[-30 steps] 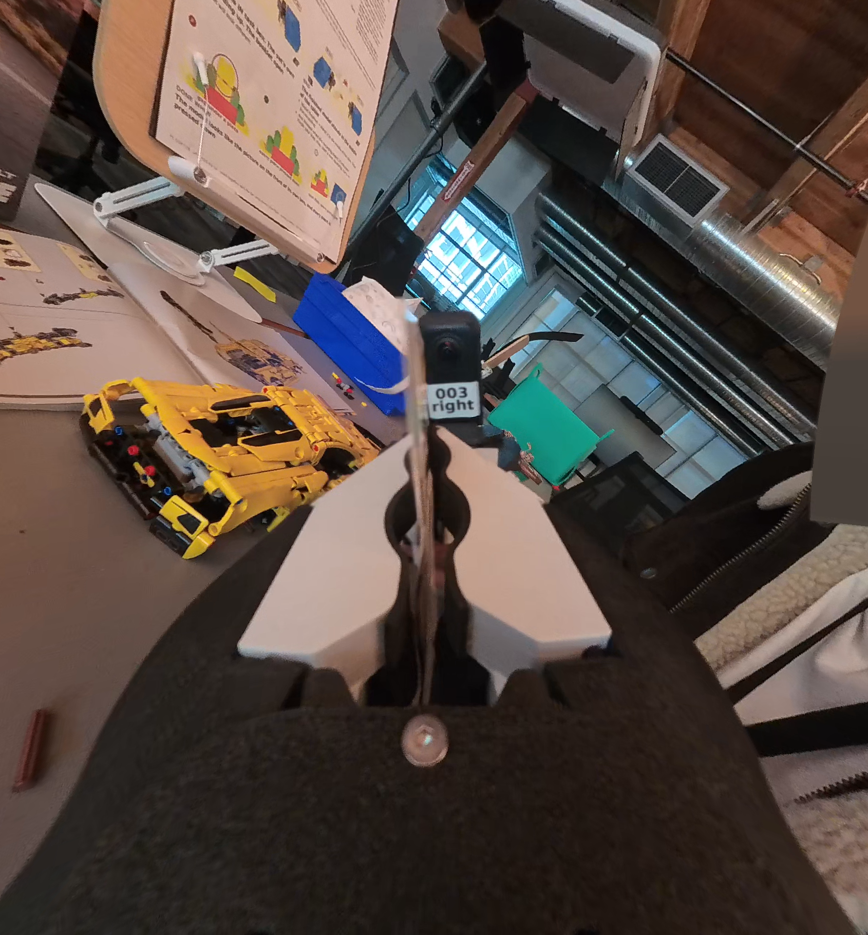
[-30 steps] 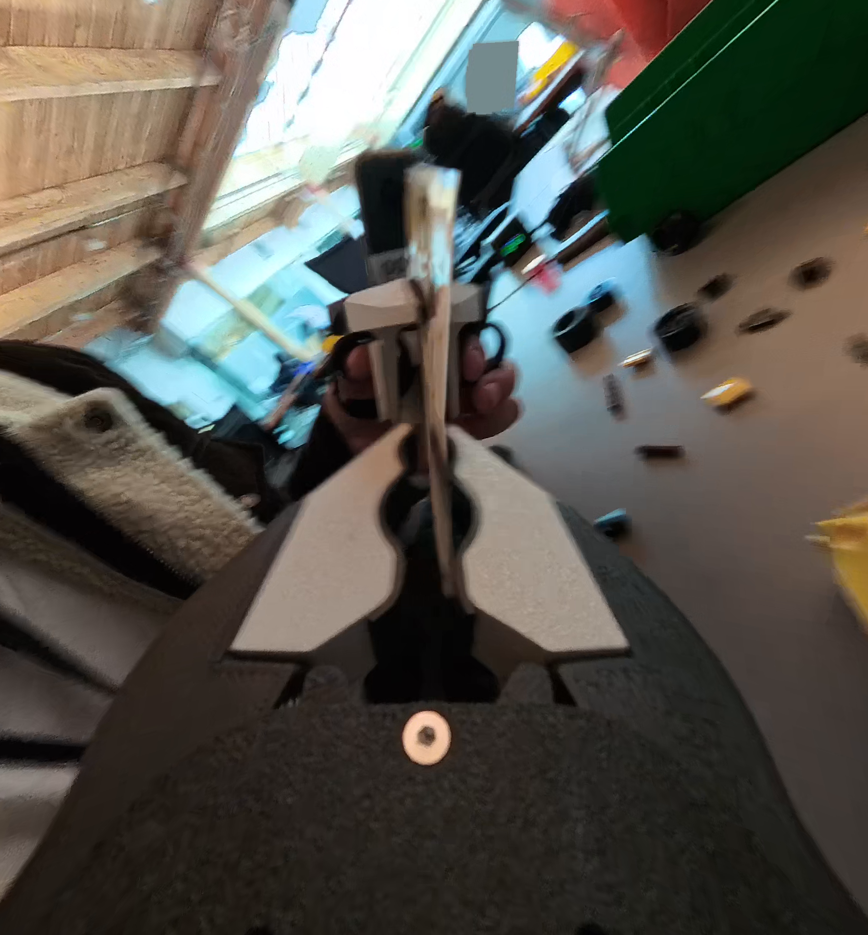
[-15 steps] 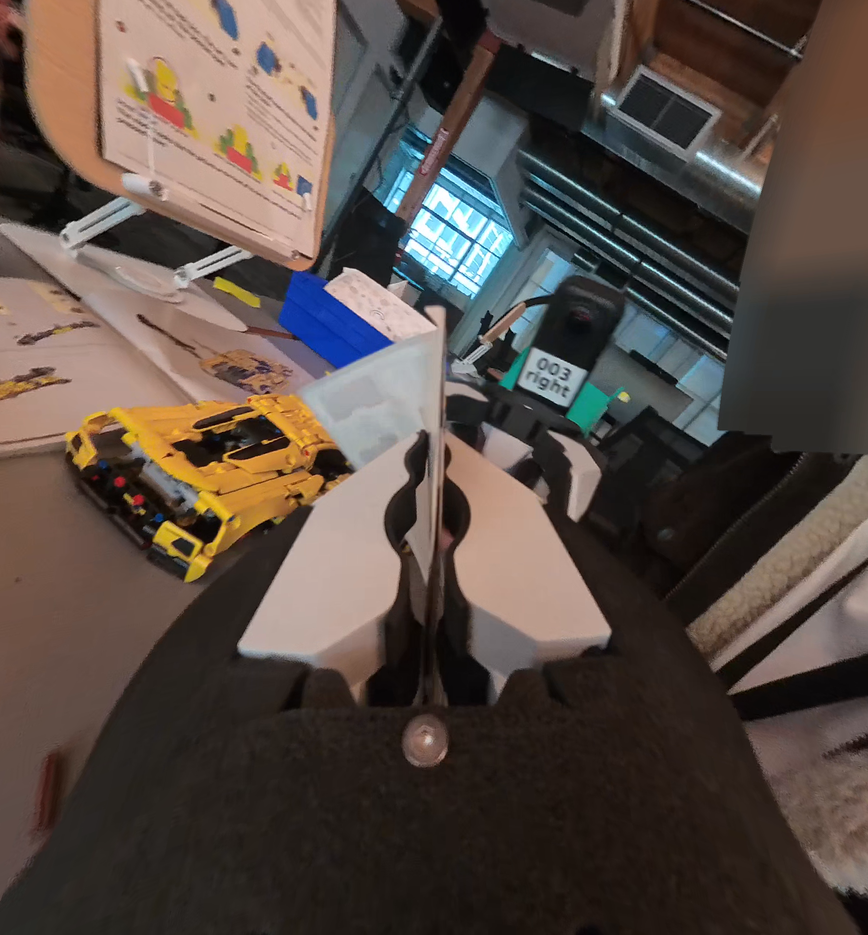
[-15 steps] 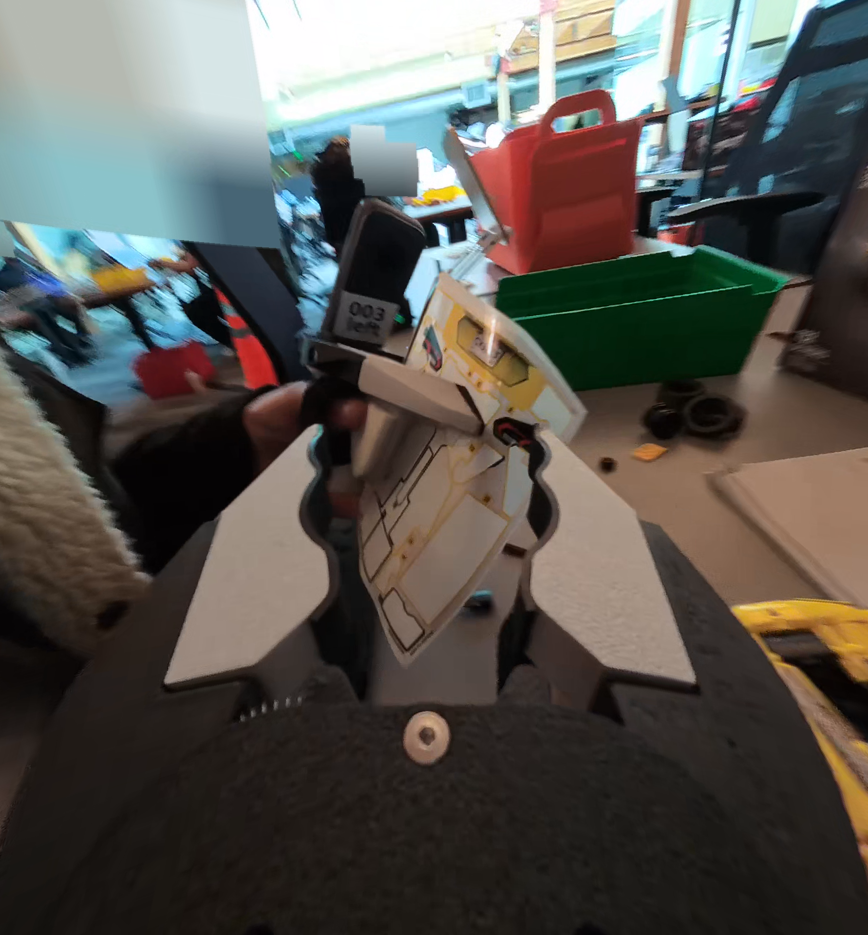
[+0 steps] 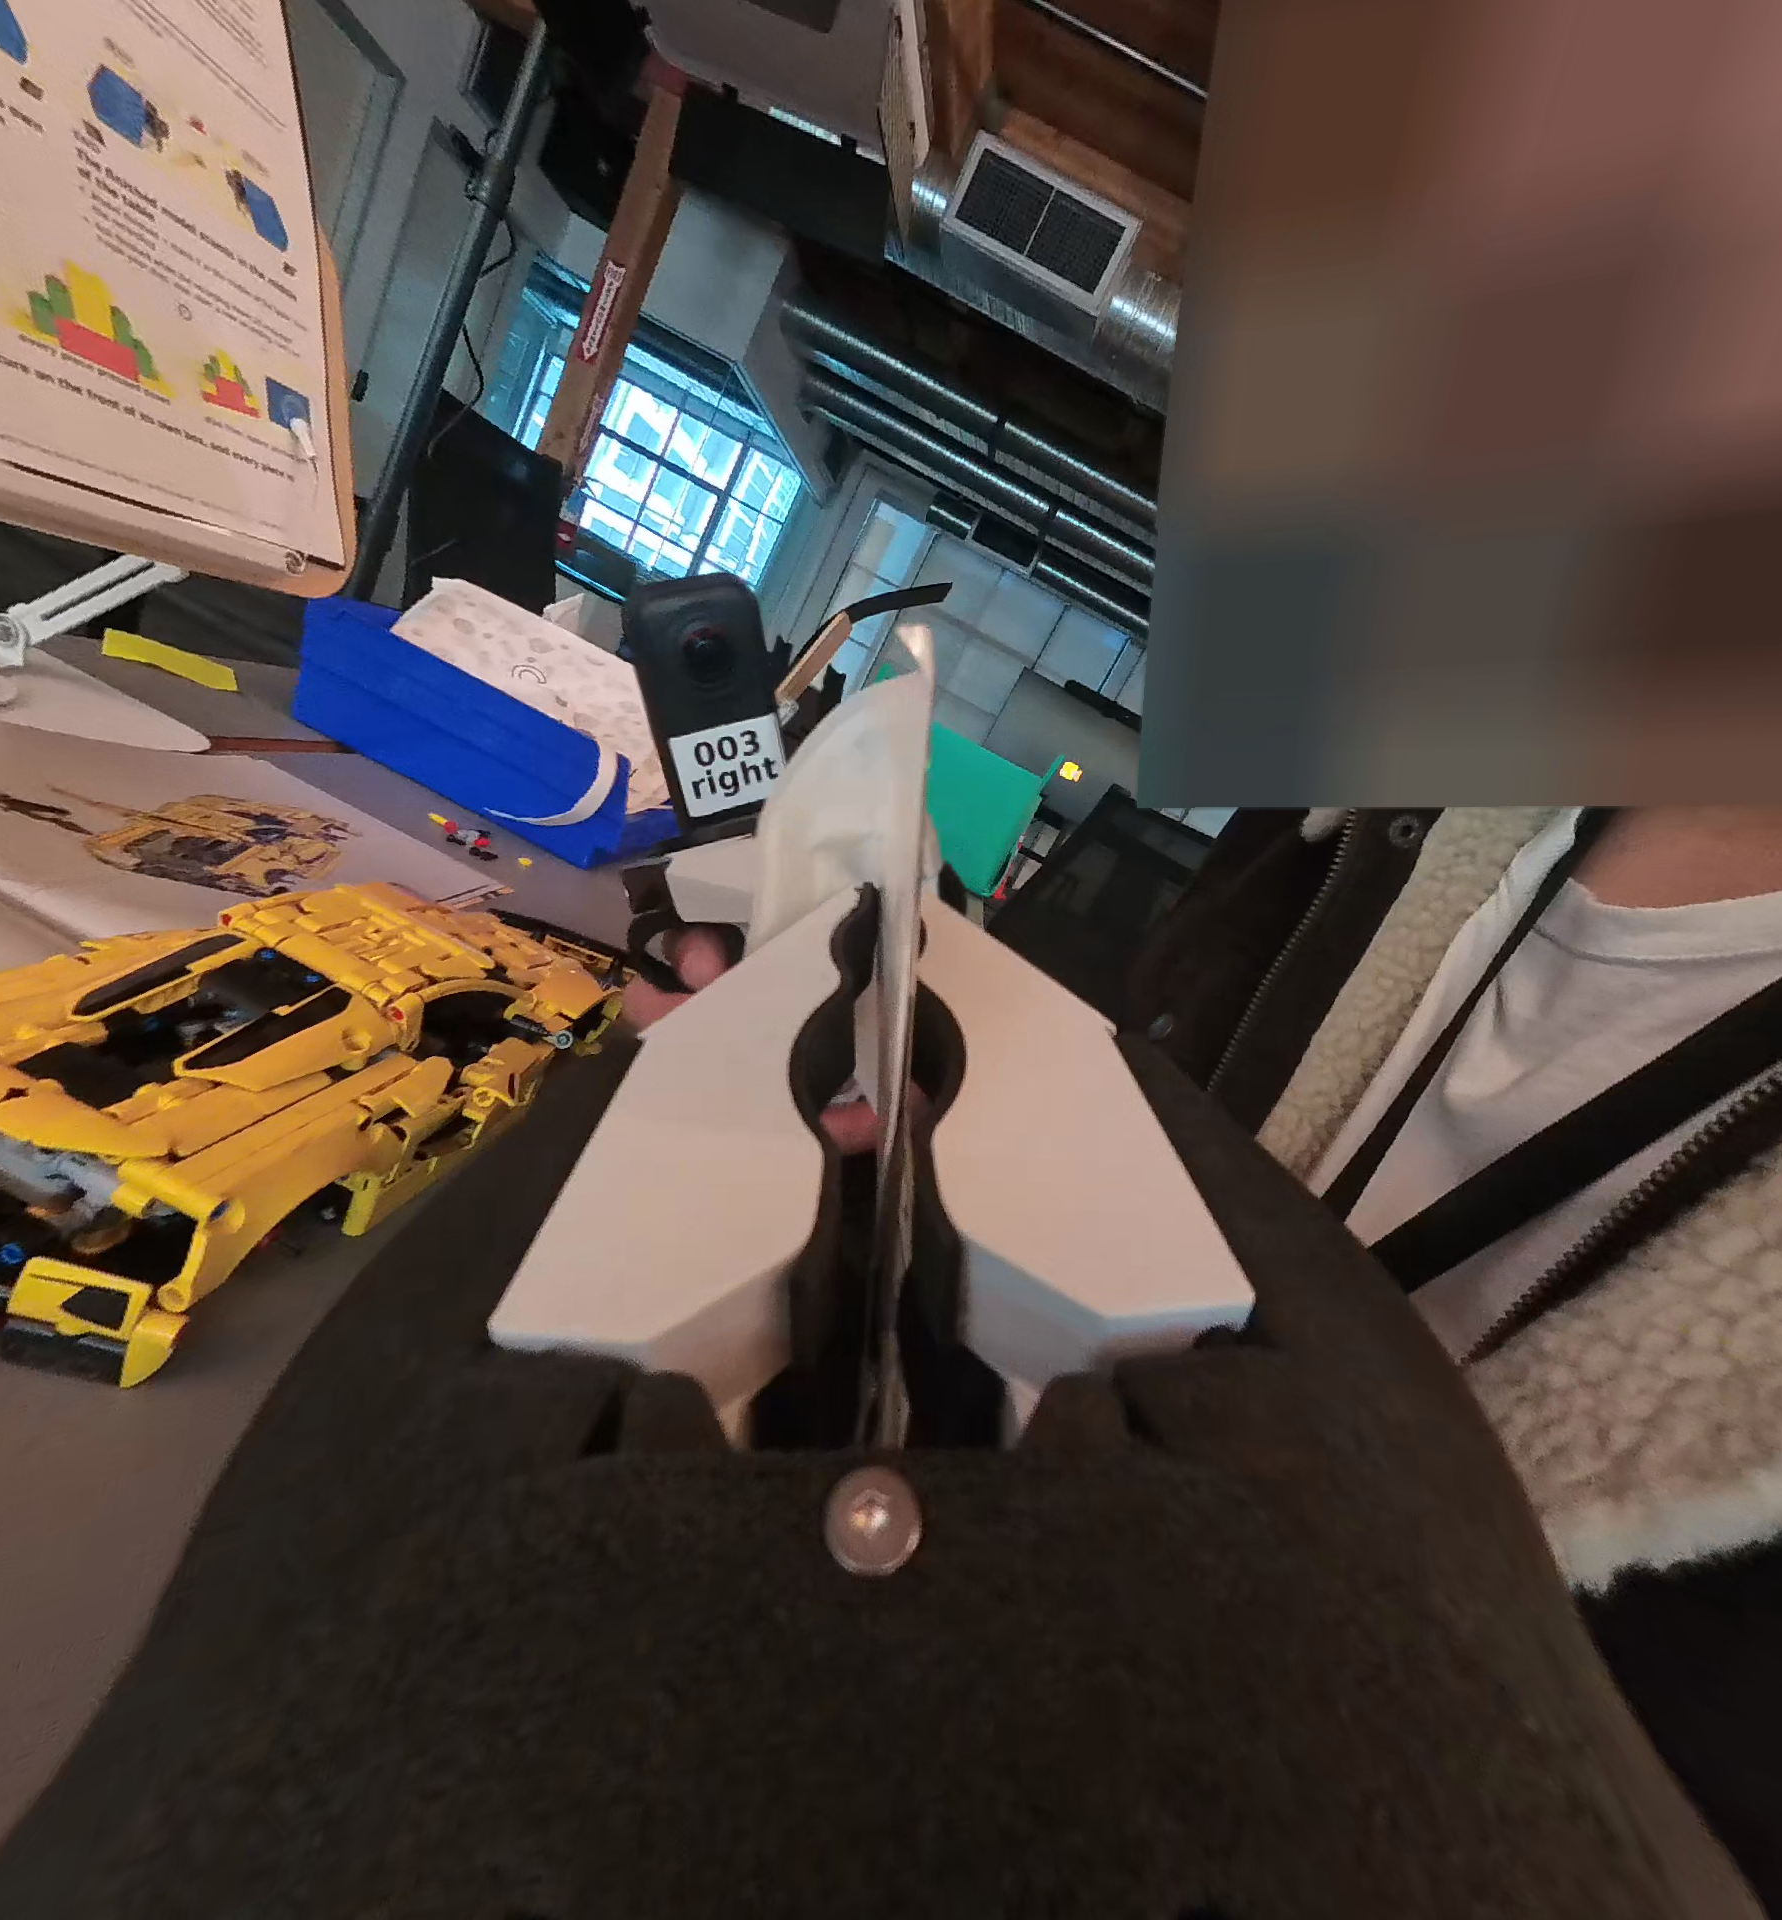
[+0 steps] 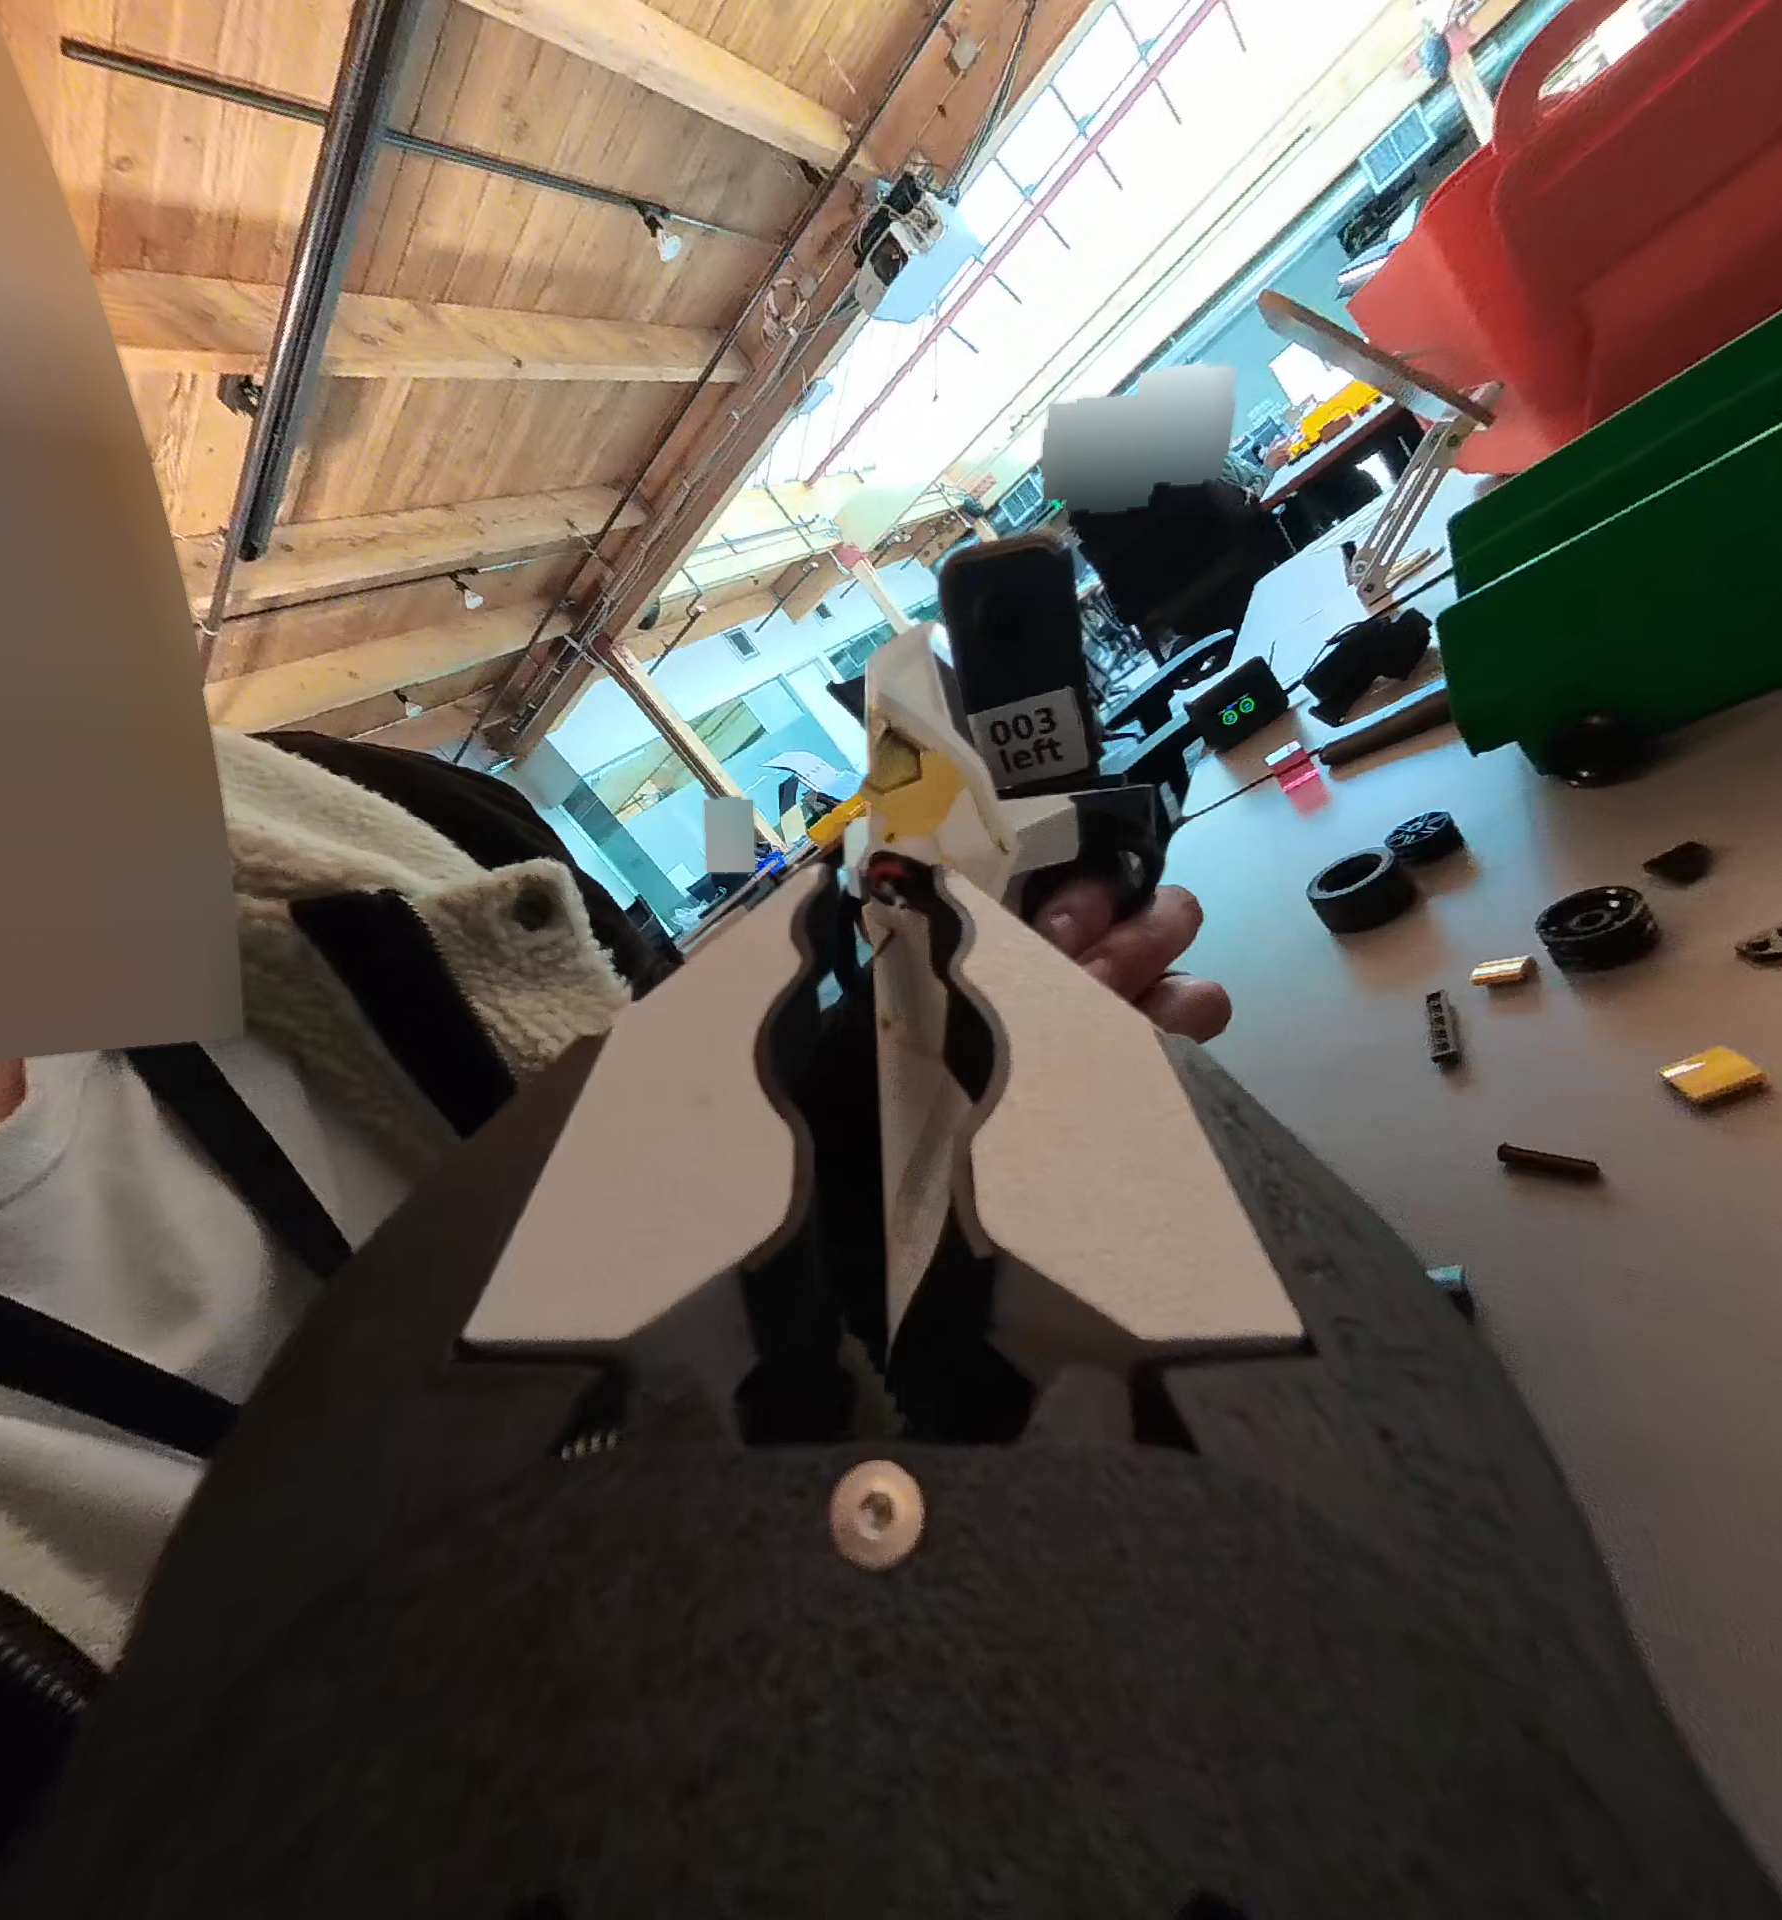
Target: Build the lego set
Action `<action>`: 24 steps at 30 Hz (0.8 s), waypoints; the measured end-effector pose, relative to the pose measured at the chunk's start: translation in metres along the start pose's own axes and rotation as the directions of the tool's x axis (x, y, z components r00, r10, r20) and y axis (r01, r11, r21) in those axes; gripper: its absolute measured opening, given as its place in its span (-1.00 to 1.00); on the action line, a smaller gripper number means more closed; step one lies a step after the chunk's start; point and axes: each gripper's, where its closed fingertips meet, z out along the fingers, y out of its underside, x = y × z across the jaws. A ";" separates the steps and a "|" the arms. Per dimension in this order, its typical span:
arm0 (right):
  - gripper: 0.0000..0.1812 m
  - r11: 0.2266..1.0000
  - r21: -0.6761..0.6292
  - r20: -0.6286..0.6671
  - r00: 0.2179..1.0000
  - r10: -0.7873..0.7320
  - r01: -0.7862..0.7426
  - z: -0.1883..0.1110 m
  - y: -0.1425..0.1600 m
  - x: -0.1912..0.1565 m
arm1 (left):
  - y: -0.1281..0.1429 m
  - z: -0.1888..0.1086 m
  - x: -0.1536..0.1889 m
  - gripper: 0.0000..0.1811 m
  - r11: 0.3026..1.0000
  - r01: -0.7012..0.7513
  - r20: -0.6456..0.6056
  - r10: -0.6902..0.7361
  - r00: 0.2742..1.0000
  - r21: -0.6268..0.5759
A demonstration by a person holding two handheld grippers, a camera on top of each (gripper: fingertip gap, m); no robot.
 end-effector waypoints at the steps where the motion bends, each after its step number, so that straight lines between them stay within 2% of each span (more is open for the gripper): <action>1: -0.87 1.000 -0.006 -0.007 1.000 -0.003 0.003 0.000 0.001 0.001 | 0.000 0.001 0.001 -1.00 1.000 0.001 -0.003 -0.001 1.000 -0.002; 8: -0.85 1.000 -0.011 0.004 1.000 0.011 -0.011 0.000 0.002 0.000 | -0.002 0.002 0.000 -1.00 1.000 0.014 0.007 -0.014 1.000 0.006; 13: -0.85 1.000 -0.028 -0.016 1.000 0.006 -0.007 -0.004 0.003 0.003 | 0.002 0.003 -0.003 -1.00 0.999 -0.022 0.067 0.024 0.997 -0.032; 21: -0.87 0.995 -0.023 0.017 0.995 0.099 -0.098 -0.006 0.001 0.005 | 0.006 0.001 -0.005 -1.00 0.995 -0.056 0.117 0.065 0.991 -0.078; 24: -0.86 0.995 -0.025 -0.021 0.995 0.099 -0.100 -0.007 0.002 0.012 | 0.006 -0.001 -0.006 -1.00 0.996 -0.041 0.124 0.050 0.991 -0.075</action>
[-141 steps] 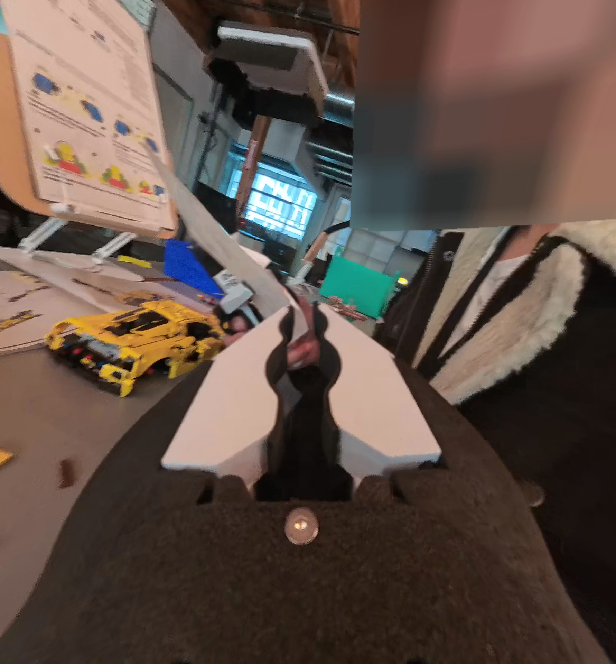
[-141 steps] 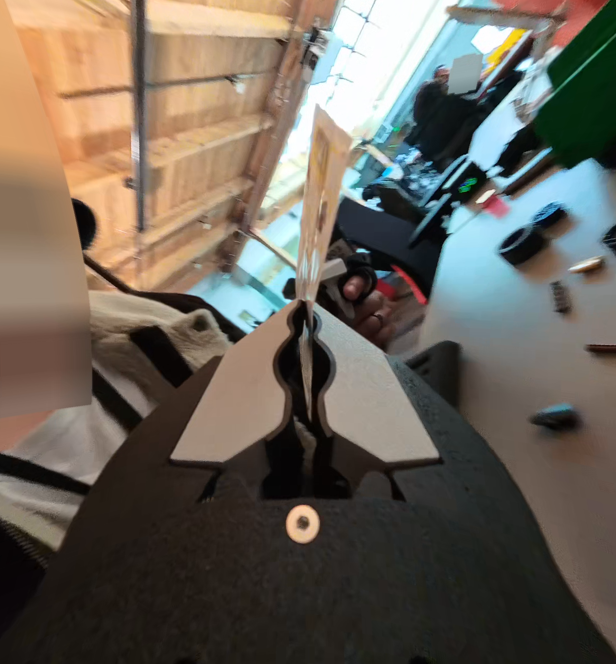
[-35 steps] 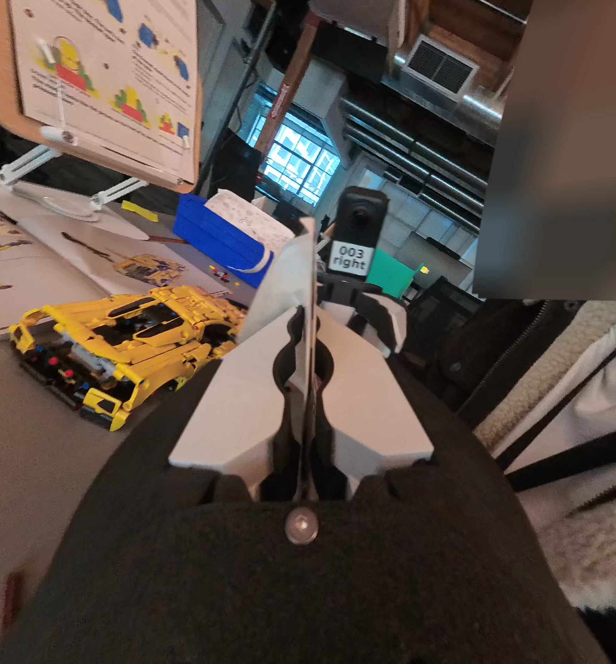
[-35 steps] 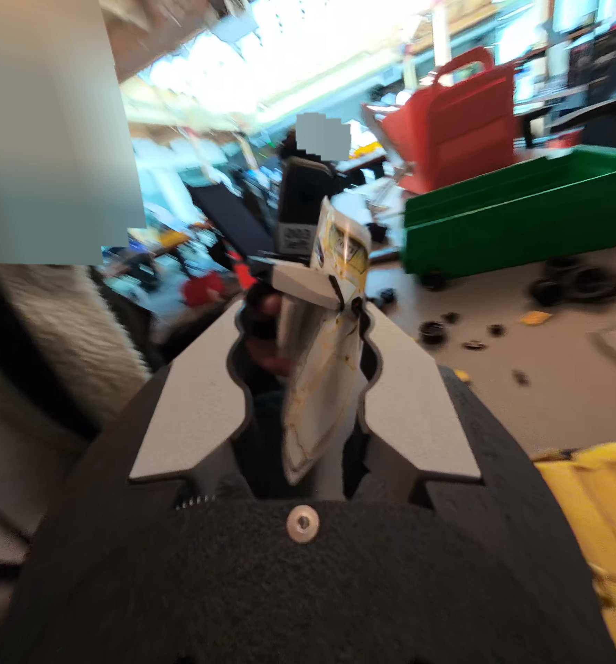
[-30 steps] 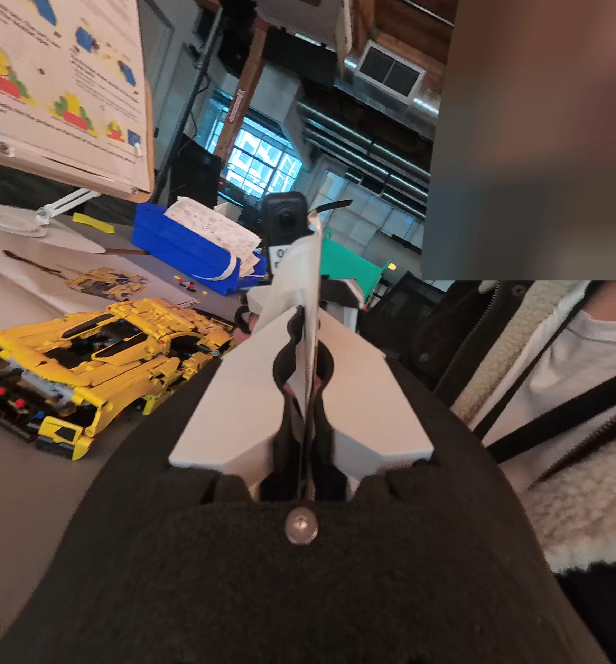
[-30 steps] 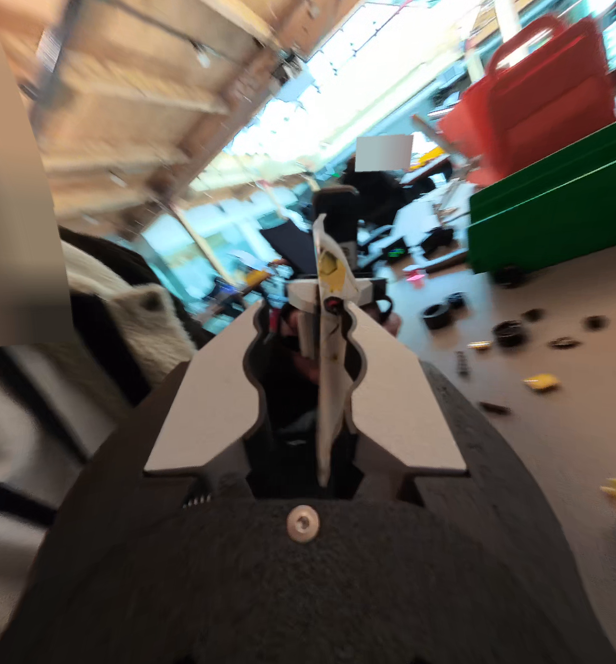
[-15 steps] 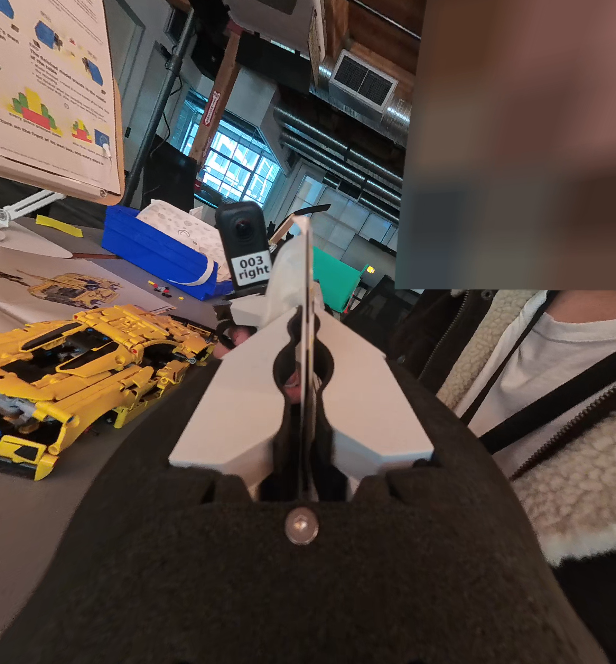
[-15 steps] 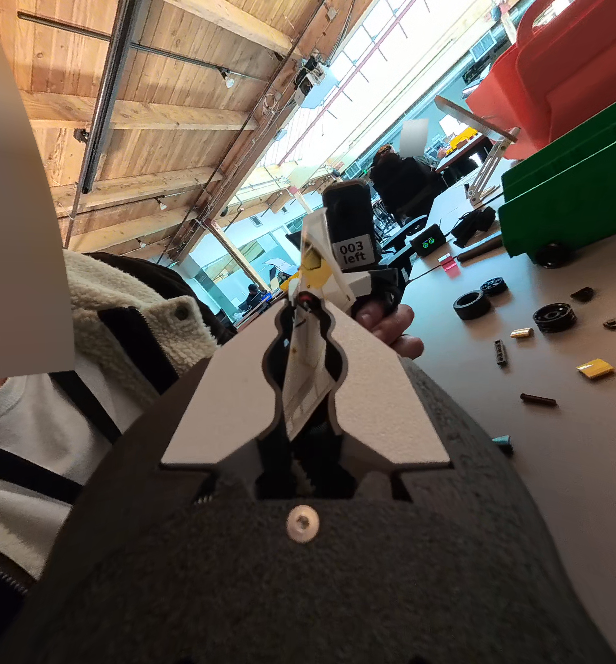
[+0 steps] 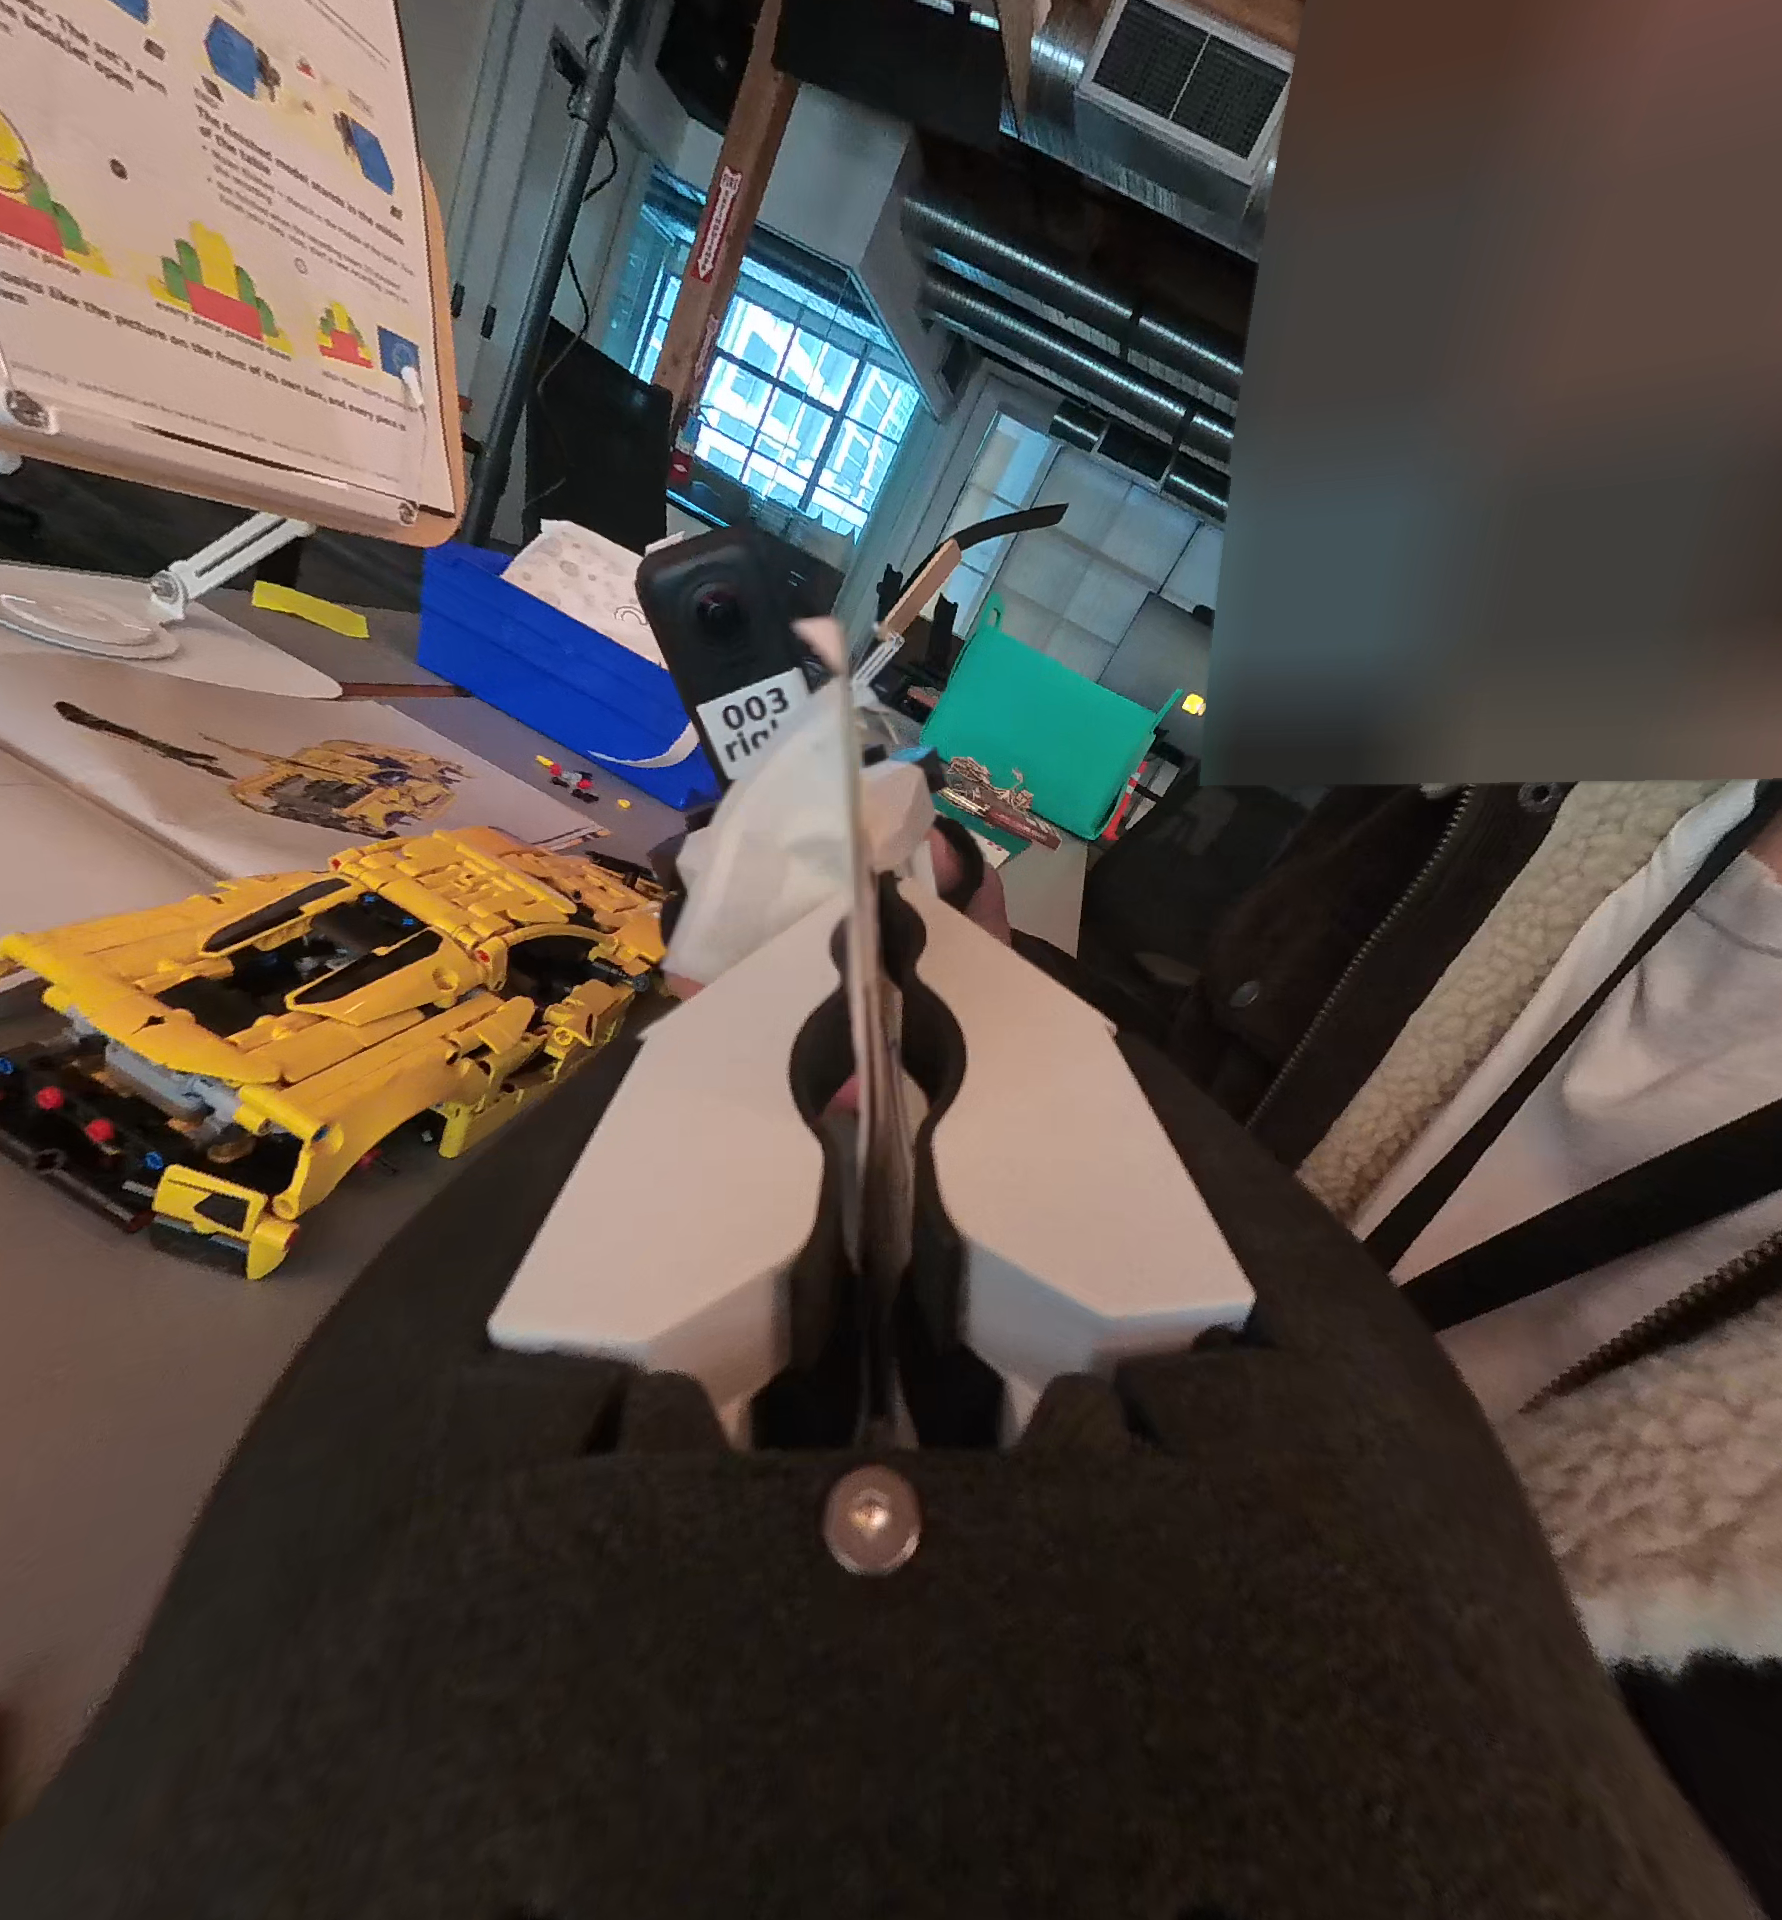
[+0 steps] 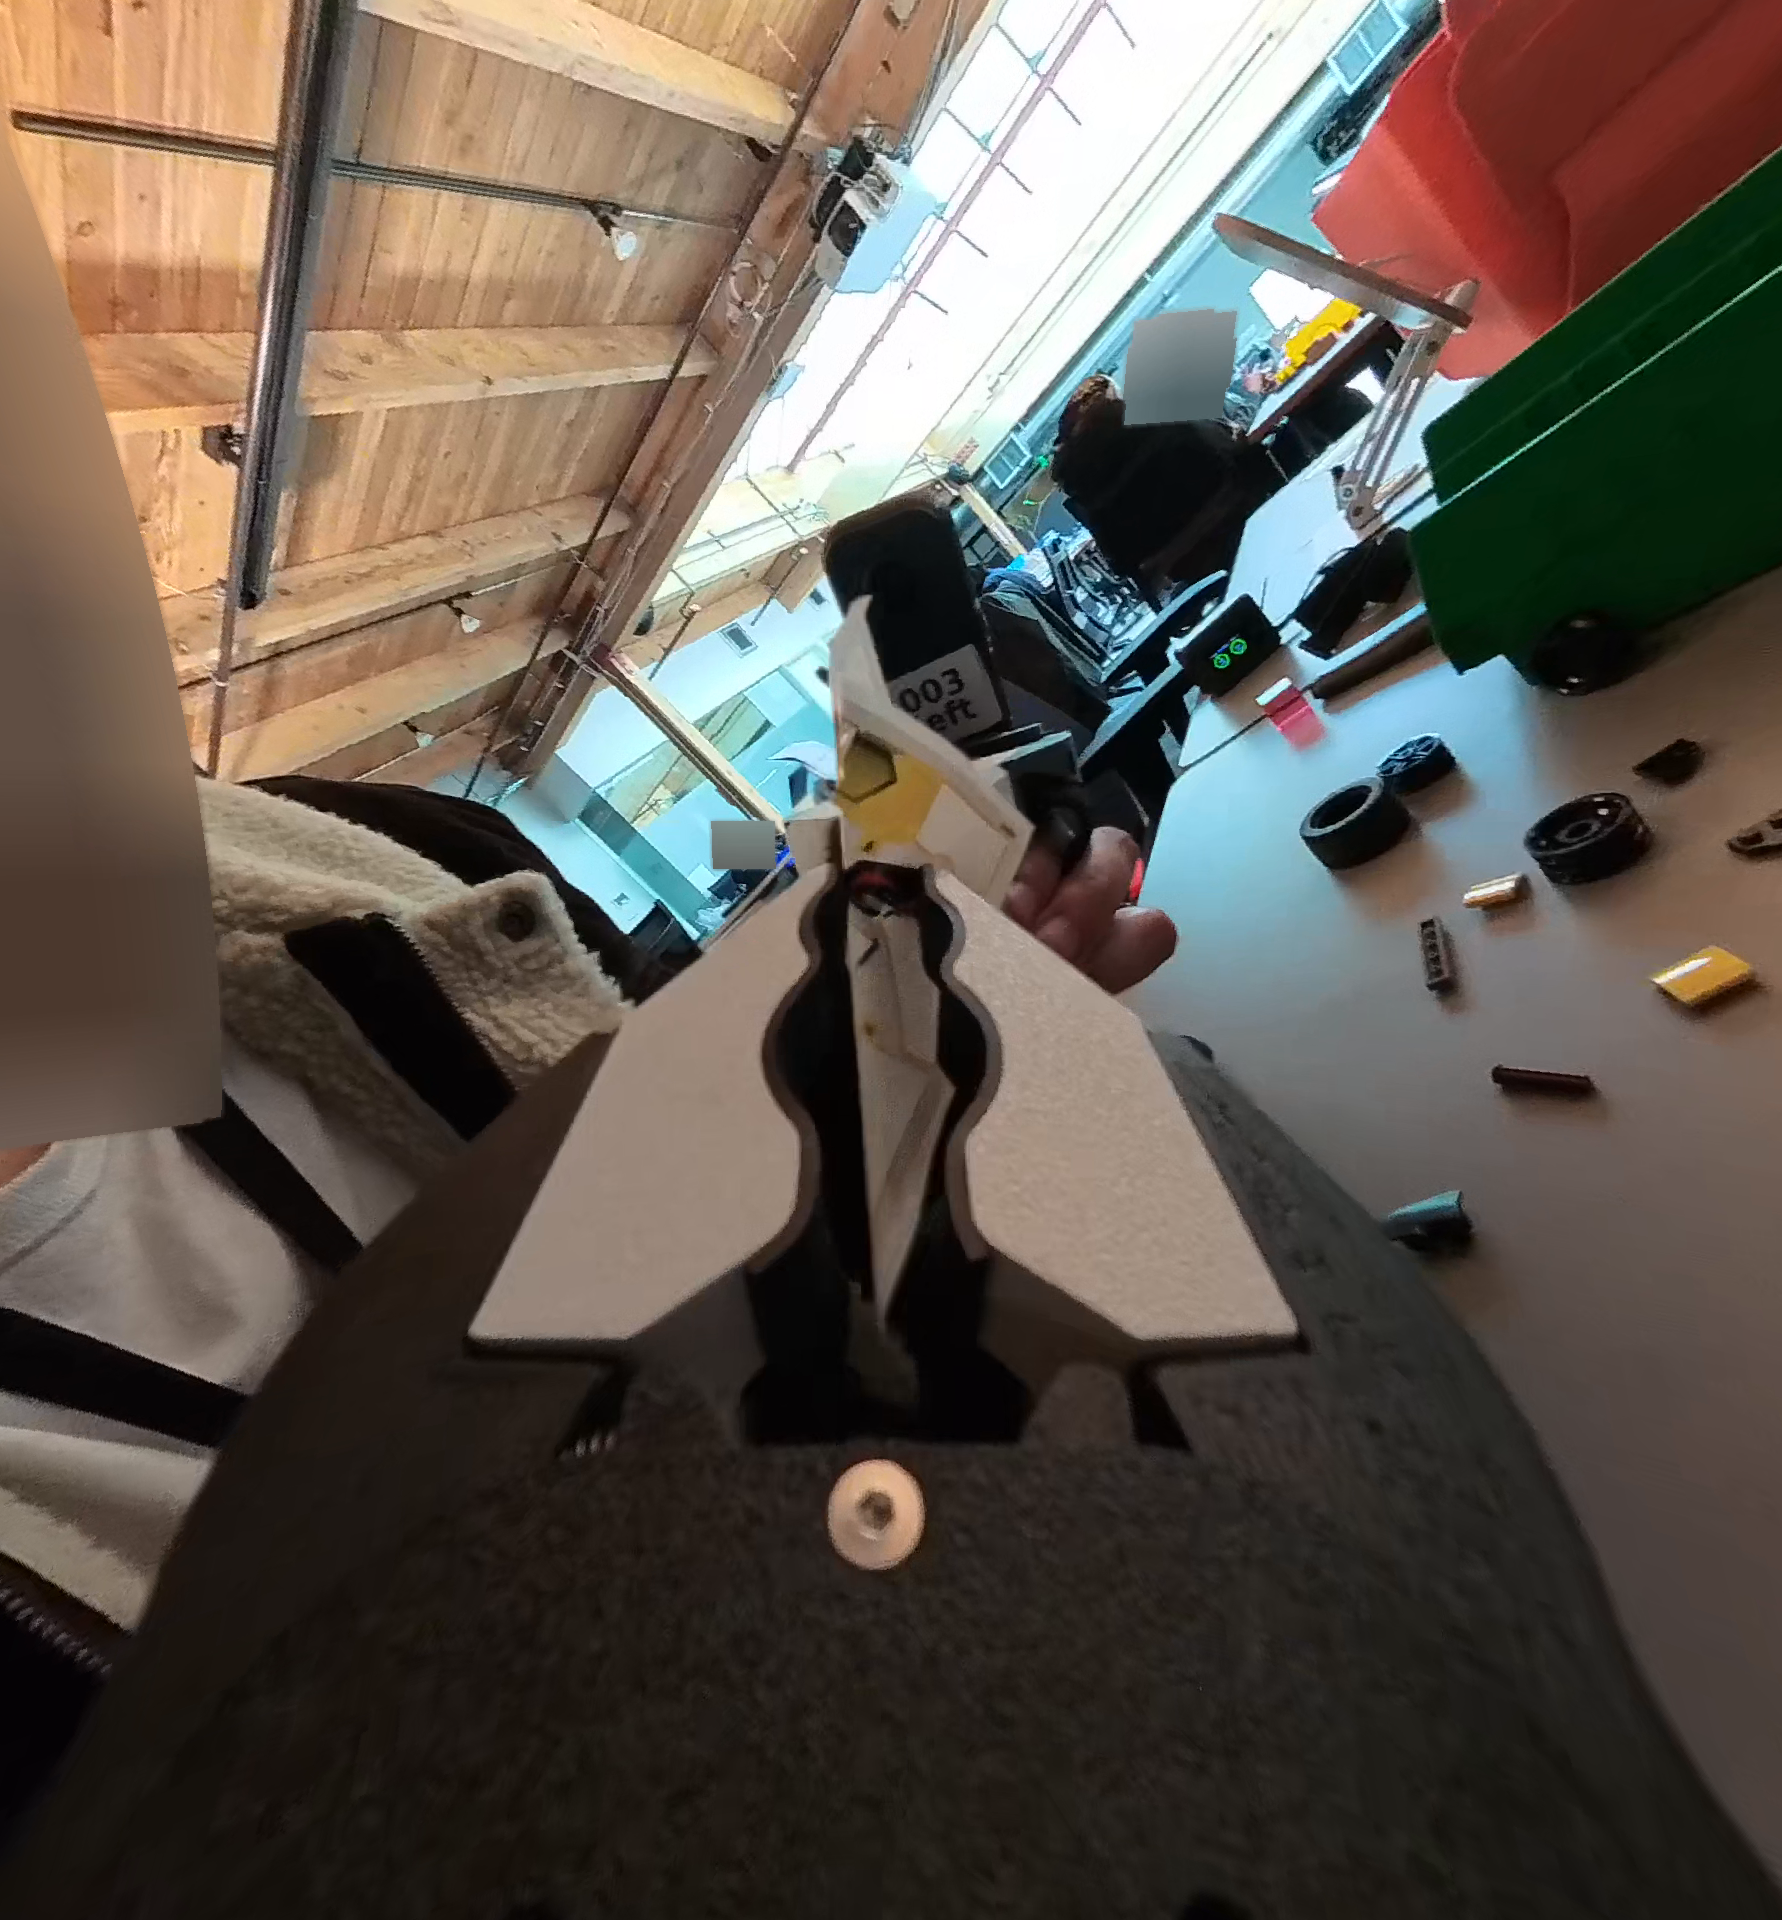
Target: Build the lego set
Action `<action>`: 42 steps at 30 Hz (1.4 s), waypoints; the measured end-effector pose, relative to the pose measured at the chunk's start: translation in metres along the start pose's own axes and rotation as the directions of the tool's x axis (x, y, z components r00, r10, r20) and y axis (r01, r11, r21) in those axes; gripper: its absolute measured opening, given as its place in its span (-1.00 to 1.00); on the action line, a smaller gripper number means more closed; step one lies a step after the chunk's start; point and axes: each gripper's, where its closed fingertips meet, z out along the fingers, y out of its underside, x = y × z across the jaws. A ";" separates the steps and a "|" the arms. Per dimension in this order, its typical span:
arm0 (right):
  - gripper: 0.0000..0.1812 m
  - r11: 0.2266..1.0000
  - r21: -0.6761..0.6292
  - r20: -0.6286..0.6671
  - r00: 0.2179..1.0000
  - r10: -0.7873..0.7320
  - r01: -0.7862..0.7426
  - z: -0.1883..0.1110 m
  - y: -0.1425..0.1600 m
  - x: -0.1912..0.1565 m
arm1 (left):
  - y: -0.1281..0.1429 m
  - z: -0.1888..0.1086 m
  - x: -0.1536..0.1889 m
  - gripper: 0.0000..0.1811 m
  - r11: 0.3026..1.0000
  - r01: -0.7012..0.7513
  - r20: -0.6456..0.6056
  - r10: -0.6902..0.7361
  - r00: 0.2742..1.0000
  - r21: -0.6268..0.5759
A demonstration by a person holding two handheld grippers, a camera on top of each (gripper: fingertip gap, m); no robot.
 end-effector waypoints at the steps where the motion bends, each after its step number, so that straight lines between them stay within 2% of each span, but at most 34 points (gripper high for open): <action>1: -0.86 1.000 0.003 -0.004 1.000 -0.001 0.001 0.000 0.000 0.001 | -0.001 -0.001 0.000 -1.00 1.000 0.003 0.000 -0.003 1.000 0.006; 4: -0.85 1.000 0.012 -0.003 1.000 -0.001 0.001 -0.001 -0.002 0.001 | -0.003 -0.003 -0.004 -1.00 0.999 0.024 0.014 -0.024 1.000 0.022; 7: -0.74 0.998 -0.037 0.003 0.999 -0.053 0.053 0.006 0.006 -0.006 | -0.004 -0.005 -0.010 -1.00 0.999 0.041 0.038 -0.042 0.998 0.033; 9: -0.81 0.996 -0.044 -0.007 0.997 -0.074 0.074 0.007 0.008 -0.006 | -0.004 -0.006 -0.008 -1.00 0.998 0.047 0.029 -0.048 0.998 0.037; 13: -0.85 0.999 -0.031 0.007 1.000 -0.008 0.008 0.004 0.006 -0.002 | 0.000 -0.003 -0.006 -1.00 1.000 0.023 0.037 -0.024 0.999 0.010; 26: -0.88 0.999 -0.010 -0.008 0.999 0.037 -0.037 -0.002 0.002 0.005 | 0.004 -0.004 -0.005 -1.00 1.000 -0.010 0.063 0.012 0.998 -0.030; 36: -1.00 1.000 -0.004 -0.066 0.998 -0.019 0.019 -0.006 -0.001 0.012 | 0.007 -0.012 -0.010 -1.00 0.999 0.007 0.104 -0.003 0.995 -0.036; 42: -1.00 0.996 0.013 -0.126 0.988 -0.086 0.088 -0.011 -0.006 0.016 | 0.008 -0.024 -0.019 -1.00 0.998 0.056 0.152 -0.054 0.987 -0.009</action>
